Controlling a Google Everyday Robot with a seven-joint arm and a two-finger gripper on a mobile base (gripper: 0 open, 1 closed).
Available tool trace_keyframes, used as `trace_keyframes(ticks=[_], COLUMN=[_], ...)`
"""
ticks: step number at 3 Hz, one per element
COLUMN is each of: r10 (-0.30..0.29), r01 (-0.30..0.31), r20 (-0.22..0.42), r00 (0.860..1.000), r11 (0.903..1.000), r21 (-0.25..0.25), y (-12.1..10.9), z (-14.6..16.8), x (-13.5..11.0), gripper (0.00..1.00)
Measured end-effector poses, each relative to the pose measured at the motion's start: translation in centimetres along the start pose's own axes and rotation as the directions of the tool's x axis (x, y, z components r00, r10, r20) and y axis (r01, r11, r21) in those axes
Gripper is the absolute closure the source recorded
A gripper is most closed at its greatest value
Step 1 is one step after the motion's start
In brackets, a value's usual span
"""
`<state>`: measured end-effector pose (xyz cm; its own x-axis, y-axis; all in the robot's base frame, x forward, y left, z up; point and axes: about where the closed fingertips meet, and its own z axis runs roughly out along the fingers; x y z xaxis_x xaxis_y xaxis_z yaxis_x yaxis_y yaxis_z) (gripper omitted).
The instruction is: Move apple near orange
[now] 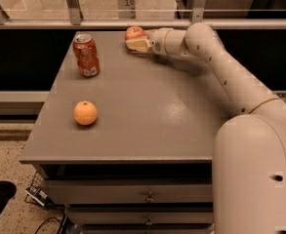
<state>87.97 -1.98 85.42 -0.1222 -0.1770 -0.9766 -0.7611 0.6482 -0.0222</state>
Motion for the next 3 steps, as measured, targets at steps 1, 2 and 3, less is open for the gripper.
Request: trace_keyframes(ticks=[1, 2, 3], r10=[0.0, 0.0, 0.0], r01=[0.0, 0.0, -0.001], r20=[0.0, -0.019, -0.021], r00=[1.0, 1.0, 1.0], r11=[1.0, 0.9999, 0.9988], r21=[0.0, -0.016, -0.048], y=[0.0, 0.4, 1.0], z=[0.0, -1.1, -4.1], x=[0.0, -0.8, -2.5], gripper=[1.0, 1.0, 1.0])
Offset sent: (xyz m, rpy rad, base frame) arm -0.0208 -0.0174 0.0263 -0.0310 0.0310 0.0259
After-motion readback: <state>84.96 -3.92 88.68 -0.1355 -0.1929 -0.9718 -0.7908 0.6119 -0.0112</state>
